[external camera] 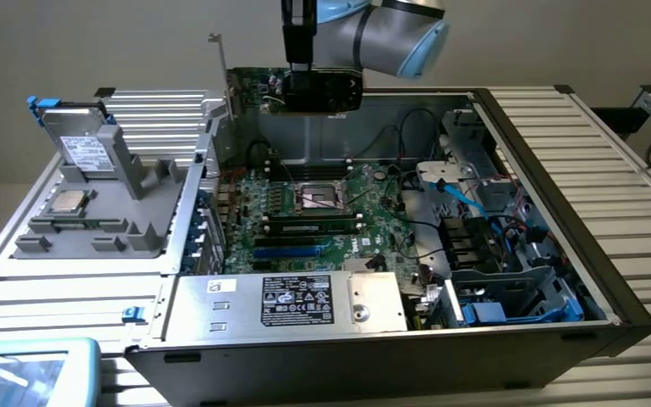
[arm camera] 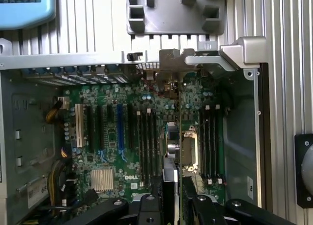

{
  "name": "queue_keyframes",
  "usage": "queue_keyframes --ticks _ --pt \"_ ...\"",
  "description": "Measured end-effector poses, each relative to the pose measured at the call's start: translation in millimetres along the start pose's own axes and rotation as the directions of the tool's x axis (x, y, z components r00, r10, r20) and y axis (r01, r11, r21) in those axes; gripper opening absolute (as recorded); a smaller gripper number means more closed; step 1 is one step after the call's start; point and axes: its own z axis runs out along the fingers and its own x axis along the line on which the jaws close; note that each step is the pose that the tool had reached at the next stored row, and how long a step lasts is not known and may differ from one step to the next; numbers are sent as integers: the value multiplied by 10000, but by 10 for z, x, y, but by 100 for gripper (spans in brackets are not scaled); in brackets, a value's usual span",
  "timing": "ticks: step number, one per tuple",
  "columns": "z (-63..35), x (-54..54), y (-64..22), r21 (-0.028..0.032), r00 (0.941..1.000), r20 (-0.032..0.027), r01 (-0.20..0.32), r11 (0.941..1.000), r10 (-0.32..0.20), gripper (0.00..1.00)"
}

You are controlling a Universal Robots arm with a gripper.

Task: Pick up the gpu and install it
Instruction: 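Insert the gpu into the slot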

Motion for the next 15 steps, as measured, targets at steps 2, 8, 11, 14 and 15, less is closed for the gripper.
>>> queue_keyframes --ticks 2,8,11,14,15 --pt "4 22 -1 0 10000 0 0 10000 0 27" --pt "47 142 -8 0 10000 2 0 10000 0 27" --pt "78 254 -15 -7 10000 3 -3 10000 3 27" --pt "123 377 -22 -9 10000 9 -12 10000 12 27" --pt "141 412 -24 -9 10000 13 -22 10000 22 27"
